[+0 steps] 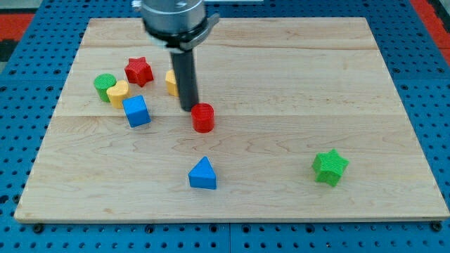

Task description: Slide the yellow hexagon to blue cube

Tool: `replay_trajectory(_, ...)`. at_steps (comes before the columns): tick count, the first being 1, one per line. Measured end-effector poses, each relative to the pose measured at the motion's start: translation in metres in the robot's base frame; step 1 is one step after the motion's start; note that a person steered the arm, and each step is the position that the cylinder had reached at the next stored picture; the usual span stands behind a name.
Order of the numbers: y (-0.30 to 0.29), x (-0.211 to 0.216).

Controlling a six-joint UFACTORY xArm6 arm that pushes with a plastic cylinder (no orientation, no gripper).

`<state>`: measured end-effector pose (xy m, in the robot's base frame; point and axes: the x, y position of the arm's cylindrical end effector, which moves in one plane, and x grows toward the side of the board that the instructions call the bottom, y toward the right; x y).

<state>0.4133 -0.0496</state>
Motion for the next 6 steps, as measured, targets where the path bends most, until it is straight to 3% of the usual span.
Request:
replay_trajectory(1,0.008,-0.047)
replay_trajectory(2,-0.016,-0.068)
replay_trajectory(4,-0.044,-0.036)
replay_trajectory(5,-0.066,-0.059)
replay_trajectory(6,-0.071,-0.041)
